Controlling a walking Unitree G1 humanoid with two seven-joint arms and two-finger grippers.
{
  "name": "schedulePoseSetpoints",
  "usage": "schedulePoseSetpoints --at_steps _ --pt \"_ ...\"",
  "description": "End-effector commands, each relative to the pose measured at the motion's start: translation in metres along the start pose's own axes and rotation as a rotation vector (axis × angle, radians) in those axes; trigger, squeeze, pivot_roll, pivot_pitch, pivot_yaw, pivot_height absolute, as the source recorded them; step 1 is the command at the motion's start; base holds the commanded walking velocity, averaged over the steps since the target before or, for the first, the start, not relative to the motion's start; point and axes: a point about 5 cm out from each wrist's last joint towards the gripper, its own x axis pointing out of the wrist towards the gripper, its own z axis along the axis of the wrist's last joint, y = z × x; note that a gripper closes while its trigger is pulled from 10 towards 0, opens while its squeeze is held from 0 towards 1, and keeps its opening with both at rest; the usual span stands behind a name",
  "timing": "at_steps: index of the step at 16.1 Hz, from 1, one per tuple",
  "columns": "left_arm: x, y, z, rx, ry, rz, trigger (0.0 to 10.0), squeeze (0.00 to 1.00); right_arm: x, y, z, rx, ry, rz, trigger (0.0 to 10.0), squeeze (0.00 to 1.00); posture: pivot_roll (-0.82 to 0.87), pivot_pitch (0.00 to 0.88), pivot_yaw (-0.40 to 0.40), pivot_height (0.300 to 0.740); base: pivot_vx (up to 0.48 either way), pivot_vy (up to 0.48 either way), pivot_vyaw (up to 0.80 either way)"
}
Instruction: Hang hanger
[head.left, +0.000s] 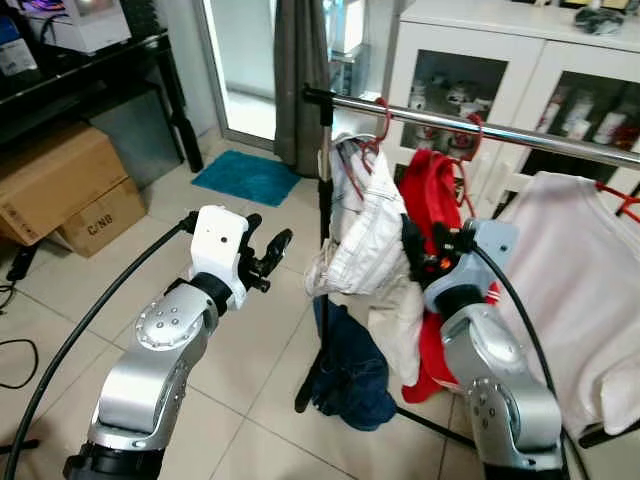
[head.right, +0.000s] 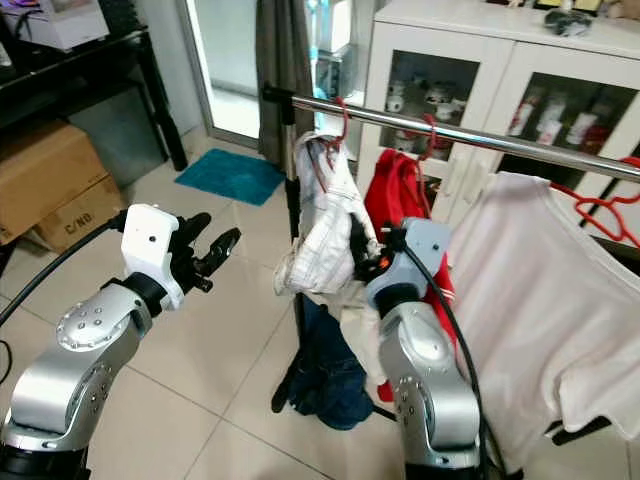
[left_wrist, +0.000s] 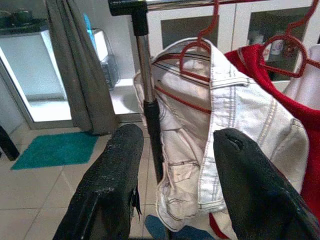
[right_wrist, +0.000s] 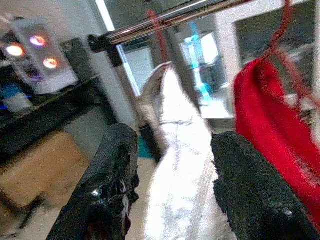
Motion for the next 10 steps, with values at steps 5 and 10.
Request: schedulePoseSetpoints --at_steps 5,10 --pt "-0.0009 0.003 0.0005 -0.002 0.007 0.007 10.0 0.0 -0.0027 -0.0046 0.0078 0.053 -0.085 -0.088 10.0 0.0 -0.11 0.0 0.042 0.74 0.0 0.0 0.0" --pt "0.0018 -0.0006 0.004 -0.038 -0.019 -0.002 10.0 0.0 -0.0002 -0.0033 0.006 0.034 -0.055 -0.061 10.0 0.0 -0.12 0.0 0.05 0.74 0.0 0.0 0.0"
